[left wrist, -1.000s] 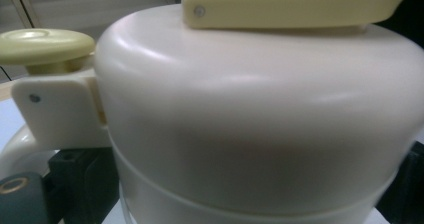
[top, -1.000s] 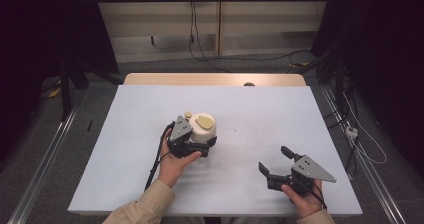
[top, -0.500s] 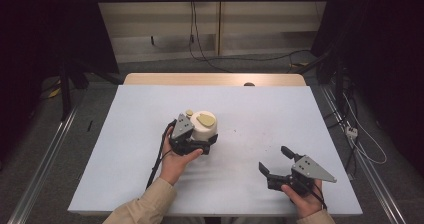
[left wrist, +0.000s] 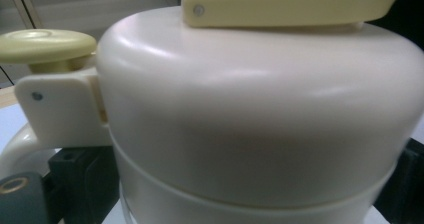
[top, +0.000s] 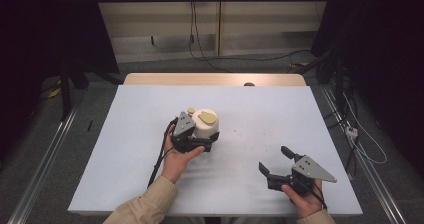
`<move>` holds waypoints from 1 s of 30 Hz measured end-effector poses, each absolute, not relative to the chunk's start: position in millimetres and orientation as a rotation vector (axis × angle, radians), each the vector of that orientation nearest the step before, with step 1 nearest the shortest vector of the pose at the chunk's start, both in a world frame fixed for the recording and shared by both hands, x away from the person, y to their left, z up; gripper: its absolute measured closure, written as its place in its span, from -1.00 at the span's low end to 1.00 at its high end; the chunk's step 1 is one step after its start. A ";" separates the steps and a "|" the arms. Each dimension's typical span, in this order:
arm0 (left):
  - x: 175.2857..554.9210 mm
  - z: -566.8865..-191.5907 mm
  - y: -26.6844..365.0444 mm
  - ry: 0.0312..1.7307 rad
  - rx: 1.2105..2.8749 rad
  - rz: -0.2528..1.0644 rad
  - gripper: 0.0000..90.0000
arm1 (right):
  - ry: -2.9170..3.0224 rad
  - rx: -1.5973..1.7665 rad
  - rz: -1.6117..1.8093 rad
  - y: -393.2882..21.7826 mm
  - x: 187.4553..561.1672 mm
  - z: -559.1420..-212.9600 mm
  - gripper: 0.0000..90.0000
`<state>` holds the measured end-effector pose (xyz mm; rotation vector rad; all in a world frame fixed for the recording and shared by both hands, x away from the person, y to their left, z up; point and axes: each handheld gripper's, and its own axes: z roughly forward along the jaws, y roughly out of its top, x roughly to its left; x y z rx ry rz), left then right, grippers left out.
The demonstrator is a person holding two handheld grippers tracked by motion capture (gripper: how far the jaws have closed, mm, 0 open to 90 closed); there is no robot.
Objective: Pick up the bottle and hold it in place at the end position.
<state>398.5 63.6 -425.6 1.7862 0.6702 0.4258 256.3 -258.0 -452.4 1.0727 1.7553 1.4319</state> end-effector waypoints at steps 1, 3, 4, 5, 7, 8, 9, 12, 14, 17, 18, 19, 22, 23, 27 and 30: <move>399.0 -425.5 63.3 0.671 1.787 0.426 -0.88 | 1.754 1.074 1.434 -258.2 256.3 -452.5 -0.87; 399.6 -425.5 63.0 0.668 1.787 0.426 -0.88 | 1.755 1.074 1.434 -258.3 256.3 -452.5 -0.87; 400.0 -425.5 62.4 0.669 1.785 0.426 -0.88 | 1.755 1.074 1.433 -258.4 256.3 -452.6 -0.87; 400.8 -425.4 61.0 0.668 1.782 0.424 -0.88 | 1.755 1.075 1.435 -258.5 256.3 -452.6 -0.87; 401.4 -425.4 60.2 0.666 1.783 0.425 -0.88 | 1.754 1.076 1.435 -258.5 256.4 -452.7 -0.87; 401.8 -425.4 60.0 0.665 1.785 0.424 -0.88 | 1.754 1.076 1.435 -258.5 256.4 -452.7 -0.87; 402.1 -425.7 59.8 0.666 1.783 0.423 -0.88 | 1.754 1.076 1.435 -258.5 256.4 -452.7 -0.87; 403.3 -426.4 59.6 0.674 1.782 0.420 -0.88 | 1.754 1.076 1.434 -258.6 256.4 -452.6 -0.87; 404.3 -426.6 59.9 0.676 1.784 0.423 -0.88 | 1.754 1.076 1.434 -258.5 256.4 -452.6 -0.87; 405.8 -426.8 59.7 0.680 1.781 0.427 -0.88 | 1.754 1.075 1.435 -258.5 256.2 -452.5 -0.87; 406.4 -426.4 59.5 0.677 1.785 0.427 -0.88 | 1.754 1.075 1.434 -258.5 256.2 -452.5 -0.87; 406.6 -425.9 58.8 0.677 1.786 0.428 -0.88 | 1.754 1.074 1.435 -258.6 256.2 -452.5 -0.87; 407.3 -424.7 57.7 0.671 1.784 0.428 -0.88 | 1.754 1.076 1.434 -258.7 256.3 -452.6 -0.87; 407.8 -424.2 56.9 0.668 1.781 0.425 -0.88 | 1.755 1.075 1.432 -258.8 256.2 -452.5 -0.87; 408.7 -423.3 54.2 0.667 1.781 0.423 -0.88 | 1.755 1.074 1.432 -258.9 256.2 -452.6 -0.87; 409.2 -423.8 52.9 0.668 1.789 0.417 -0.88 | 1.757 1.072 1.434 -258.3 257.0 -453.1 -0.87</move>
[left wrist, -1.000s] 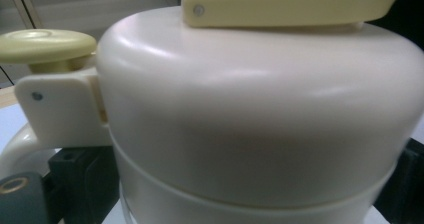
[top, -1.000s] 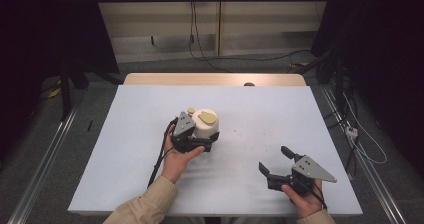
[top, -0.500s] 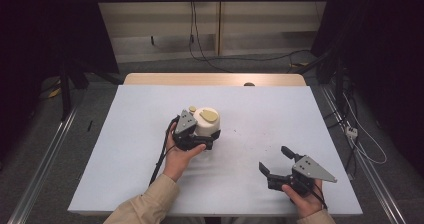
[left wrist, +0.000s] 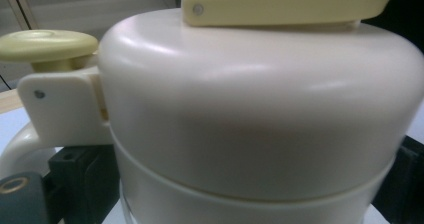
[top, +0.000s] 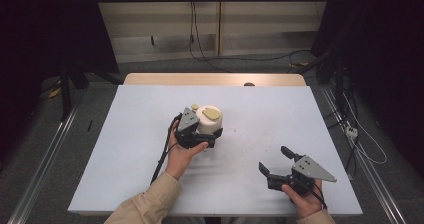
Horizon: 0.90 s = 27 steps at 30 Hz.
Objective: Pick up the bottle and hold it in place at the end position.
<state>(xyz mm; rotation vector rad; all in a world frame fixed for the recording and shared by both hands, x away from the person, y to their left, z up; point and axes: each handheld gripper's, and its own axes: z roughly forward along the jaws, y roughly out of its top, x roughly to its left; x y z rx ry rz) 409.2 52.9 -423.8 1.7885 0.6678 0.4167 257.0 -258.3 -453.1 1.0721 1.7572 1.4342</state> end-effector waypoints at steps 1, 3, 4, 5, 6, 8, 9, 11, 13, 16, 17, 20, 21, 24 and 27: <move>409.4 -424.1 52.8 0.667 1.790 0.417 -0.88 | 1.757 1.070 1.435 -258.1 257.0 -452.9 -0.87; 410.1 -424.8 52.4 0.671 1.789 0.415 -0.88 | 1.758 1.069 1.435 -257.8 256.7 -452.6 -0.87; 410.1 -424.8 52.4 0.671 1.789 0.415 -0.88 | 1.759 1.068 1.435 -257.8 256.7 -452.6 -0.87; 411.1 -425.2 52.4 0.674 1.790 0.419 -0.88 | 1.759 1.068 1.434 -258.0 256.6 -452.6 -0.87; 411.8 -425.3 52.6 0.673 1.791 0.418 -0.88 | 1.758 1.070 1.434 -258.2 256.5 -452.7 -0.87; 412.1 -425.5 52.4 0.677 1.790 0.419 -0.88 | 1.758 1.071 1.435 -258.6 256.5 -452.7 -0.87; 413.2 -425.3 52.3 0.671 1.795 0.423 -0.88 | 1.758 1.071 1.435 -258.6 256.4 -452.6 -0.87; 413.8 -425.4 51.8 0.675 1.789 0.421 -0.88 | 1.757 1.072 1.436 -258.7 256.3 -452.6 -0.87; 414.2 -425.3 51.7 0.673 1.791 0.421 -0.88 | 1.758 1.072 1.436 -258.7 256.4 -452.7 -0.87; 415.1 -425.5 51.3 0.671 1.795 0.426 -0.88 | 1.758 1.070 1.438 -258.2 256.5 -452.8 -0.87; 416.0 -425.9 51.1 0.671 1.796 0.424 -0.88 | 1.757 1.068 1.439 -258.1 256.5 -452.8 -0.87; 416.6 -426.4 50.7 0.676 1.795 0.421 -0.88 | 1.760 1.069 1.439 -257.7 256.2 -452.7 -0.87; 417.1 -426.6 50.6 0.676 1.795 0.422 -0.88 | 1.759 1.069 1.439 -257.8 256.2 -452.7 -0.87; 418.2 -427.1 49.8 0.677 1.793 0.422 -0.88 | 1.759 1.069 1.438 -258.3 256.4 -452.8 -0.87; 418.8 -427.4 49.2 0.680 1.790 0.421 -0.88 | 1.758 1.070 1.438 -258.4 256.4 -452.8 -0.87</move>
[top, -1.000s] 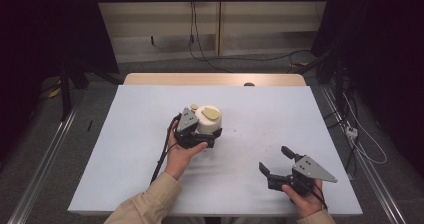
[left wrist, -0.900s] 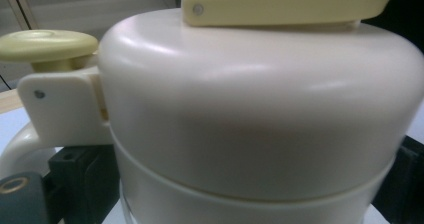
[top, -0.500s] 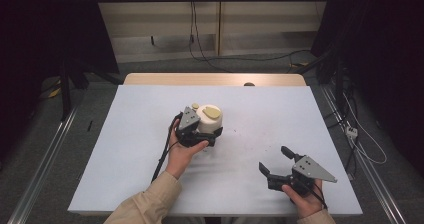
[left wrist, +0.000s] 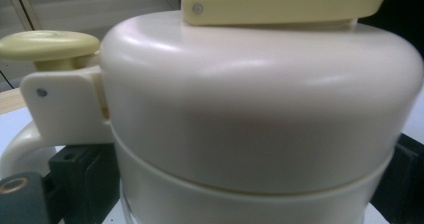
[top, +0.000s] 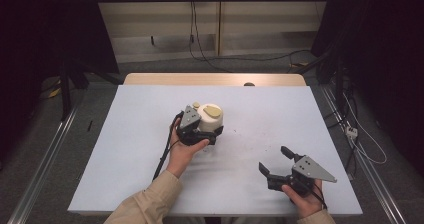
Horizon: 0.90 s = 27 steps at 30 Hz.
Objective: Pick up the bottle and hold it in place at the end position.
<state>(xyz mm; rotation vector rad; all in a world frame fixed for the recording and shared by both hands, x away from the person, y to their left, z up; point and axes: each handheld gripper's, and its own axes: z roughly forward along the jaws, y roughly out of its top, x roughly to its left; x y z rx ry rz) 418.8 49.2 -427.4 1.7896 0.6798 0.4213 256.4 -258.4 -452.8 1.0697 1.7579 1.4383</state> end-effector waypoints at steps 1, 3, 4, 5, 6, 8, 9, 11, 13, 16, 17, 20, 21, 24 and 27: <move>419.2 -427.5 49.1 0.679 1.790 0.422 -0.88 | 1.758 1.070 1.438 -258.3 256.4 -452.8 -0.87; 420.2 -427.7 48.8 0.679 1.791 0.424 -0.88 | 1.758 1.069 1.438 -258.4 256.4 -452.8 -0.87; 421.1 -428.0 47.9 0.686 1.792 0.420 -0.88 | 1.758 1.069 1.438 -258.3 256.5 -452.8 -0.87; 421.1 -428.0 47.9 0.686 1.792 0.420 -0.88 | 1.758 1.069 1.438 -258.3 256.5 -452.9 -0.87; 421.9 -427.9 47.3 0.682 1.796 0.422 -0.88 | 1.758 1.068 1.438 -258.2 256.5 -452.9 -0.87; 422.5 -427.3 45.6 0.680 1.794 0.421 -0.88 | 1.759 1.068 1.438 -258.3 256.4 -452.8 -0.87; 422.5 -426.8 44.5 0.682 1.788 0.420 -0.88 | 1.759 1.068 1.438 -258.3 256.4 -452.8 -0.87; 423.4 -425.4 42.3 0.672 1.789 0.419 -0.88 | 1.759 1.069 1.438 -258.5 256.3 -452.8 -0.87; 424.0 -425.1 41.4 0.669 1.789 0.418 -0.88 | 1.758 1.070 1.438 -258.7 256.4 -452.9 -0.87; 425.4 -426.1 41.4 0.677 1.786 0.415 -0.88 | 1.758 1.069 1.438 -258.8 256.4 -452.9 -0.87; 425.4 -426.1 41.4 0.677 1.786 0.415 -0.88 | 1.759 1.069 1.438 -258.8 256.3 -452.8 -0.87; 426.9 -427.6 41.5 0.683 1.788 0.416 -0.88 | 1.759 1.069 1.441 -258.5 256.4 -452.9 -0.86; 427.4 -427.9 41.4 0.683 1.791 0.416 -0.88 | 1.759 1.067 1.440 -258.4 256.5 -452.9 -0.86; 429.2 -427.9 40.8 0.681 1.790 0.417 -0.88 | 1.760 1.066 1.443 -257.7 256.6 -453.1 -0.86; 429.3 -427.4 39.9 0.681 1.787 0.419 -0.88 | 1.761 1.065 1.443 -258.0 256.6 -453.1 -0.86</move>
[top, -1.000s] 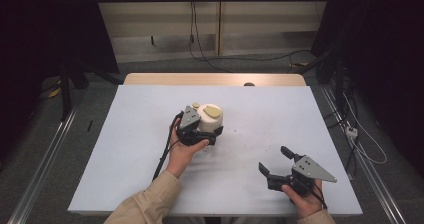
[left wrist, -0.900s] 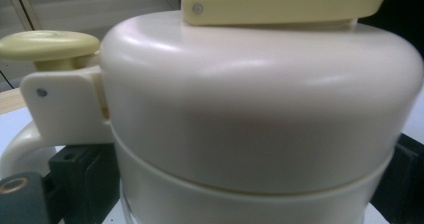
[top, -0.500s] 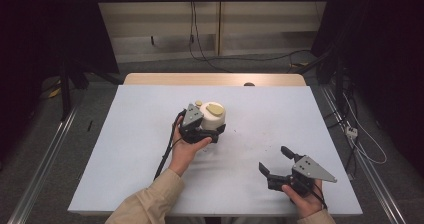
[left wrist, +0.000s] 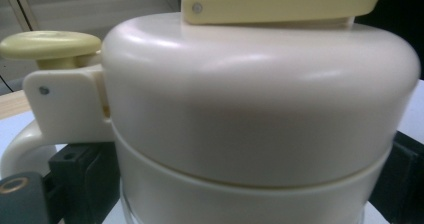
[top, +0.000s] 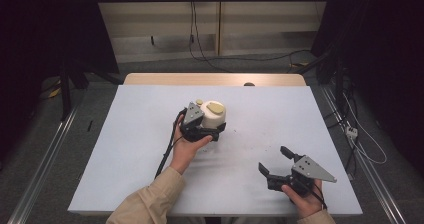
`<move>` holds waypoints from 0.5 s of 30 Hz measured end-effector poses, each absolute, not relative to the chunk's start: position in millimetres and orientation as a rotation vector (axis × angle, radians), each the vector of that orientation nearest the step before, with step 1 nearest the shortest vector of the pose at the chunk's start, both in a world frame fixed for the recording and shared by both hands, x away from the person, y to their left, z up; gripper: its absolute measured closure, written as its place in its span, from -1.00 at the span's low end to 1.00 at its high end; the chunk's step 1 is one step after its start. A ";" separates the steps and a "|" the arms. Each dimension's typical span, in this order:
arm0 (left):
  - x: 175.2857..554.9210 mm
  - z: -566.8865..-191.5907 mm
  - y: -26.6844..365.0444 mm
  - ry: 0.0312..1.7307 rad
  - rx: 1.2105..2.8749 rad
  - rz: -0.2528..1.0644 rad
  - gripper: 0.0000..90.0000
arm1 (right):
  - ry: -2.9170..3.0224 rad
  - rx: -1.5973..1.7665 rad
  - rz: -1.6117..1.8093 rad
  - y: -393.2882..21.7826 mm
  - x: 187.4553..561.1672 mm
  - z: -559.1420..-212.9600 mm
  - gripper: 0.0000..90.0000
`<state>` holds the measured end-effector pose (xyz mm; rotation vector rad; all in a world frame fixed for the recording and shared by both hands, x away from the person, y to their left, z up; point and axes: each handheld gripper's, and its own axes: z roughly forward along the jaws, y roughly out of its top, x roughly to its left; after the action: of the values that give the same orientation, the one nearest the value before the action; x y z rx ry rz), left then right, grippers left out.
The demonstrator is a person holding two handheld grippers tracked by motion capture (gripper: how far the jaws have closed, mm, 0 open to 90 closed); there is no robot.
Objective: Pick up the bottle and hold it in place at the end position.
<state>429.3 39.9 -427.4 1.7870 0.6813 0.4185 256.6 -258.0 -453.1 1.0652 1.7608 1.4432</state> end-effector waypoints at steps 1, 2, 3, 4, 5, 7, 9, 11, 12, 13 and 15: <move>429.8 -427.1 39.9 0.677 1.787 0.422 -0.88 | 1.761 1.065 1.443 -258.0 256.6 -453.1 -0.86; 429.9 -427.3 39.5 0.679 1.783 0.418 -0.88 | 1.760 1.065 1.442 -258.4 256.5 -453.0 -0.86; 430.1 -427.4 39.3 0.678 1.785 0.417 -0.88 | 1.760 1.066 1.442 -258.4 256.4 -453.0 -0.86; 430.5 -427.8 39.2 0.678 1.786 0.417 -0.88 | 1.760 1.066 1.441 -258.5 256.5 -453.0 -0.86; 431.1 -428.4 39.0 0.677 1.785 0.417 -0.88 | 1.761 1.066 1.442 -258.3 256.6 -453.1 -0.86; 432.1 -429.7 39.1 0.686 1.785 0.415 -0.88 | 1.761 1.066 1.442 -258.1 256.8 -453.2 -0.86; 433.4 -430.8 39.4 0.688 1.782 0.414 -0.88 | 1.761 1.064 1.444 -257.8 257.0 -453.2 -0.86; 434.0 -431.0 40.2 0.694 1.785 0.418 -0.88 | 1.764 1.063 1.442 -257.5 256.8 -453.2 -0.86; 434.5 -431.1 40.4 0.692 1.783 0.418 -0.88 | 1.765 1.063 1.442 -257.3 256.7 -453.2 -0.86; 434.6 -431.0 40.4 0.694 1.781 0.417 -0.88 | 1.765 1.063 1.442 -257.3 256.7 -453.2 -0.86; 435.2 -430.9 40.3 0.691 1.779 0.420 -0.88 | 1.765 1.062 1.441 -257.3 256.7 -453.1 -0.86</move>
<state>435.2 40.3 -430.9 1.7795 0.6915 0.4205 256.7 -257.3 -453.1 1.0622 1.7653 1.4414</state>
